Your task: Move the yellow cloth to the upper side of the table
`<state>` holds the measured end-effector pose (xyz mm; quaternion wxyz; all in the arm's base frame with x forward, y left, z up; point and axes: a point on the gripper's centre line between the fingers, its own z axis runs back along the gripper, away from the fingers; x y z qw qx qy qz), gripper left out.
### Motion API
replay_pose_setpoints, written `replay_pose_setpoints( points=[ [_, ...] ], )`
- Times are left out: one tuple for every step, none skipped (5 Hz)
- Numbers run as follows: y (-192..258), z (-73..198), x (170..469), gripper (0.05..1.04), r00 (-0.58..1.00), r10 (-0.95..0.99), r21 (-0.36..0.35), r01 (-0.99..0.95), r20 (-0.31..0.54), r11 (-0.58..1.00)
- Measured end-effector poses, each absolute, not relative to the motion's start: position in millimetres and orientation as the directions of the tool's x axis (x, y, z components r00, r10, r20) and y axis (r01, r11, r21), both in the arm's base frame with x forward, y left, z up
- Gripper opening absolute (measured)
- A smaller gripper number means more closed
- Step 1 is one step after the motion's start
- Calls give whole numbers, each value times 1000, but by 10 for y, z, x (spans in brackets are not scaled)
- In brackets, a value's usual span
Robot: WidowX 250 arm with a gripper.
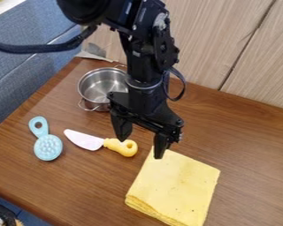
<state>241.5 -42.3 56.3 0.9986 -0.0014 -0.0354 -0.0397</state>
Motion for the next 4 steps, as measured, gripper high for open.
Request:
replay_pose_setpoints(
  points=[
    [-422, 505, 2390, 1001, 996, -73, 2, 73, 50, 997],
    [-556, 454, 2391, 1001, 993, -97, 5, 97, 70, 995],
    [-715, 339, 2380, 1001, 985, -155, 5, 155, 74, 988],
    [-837, 173, 2309, 1001, 976, -214, 23, 213, 46, 977]
  ],
)
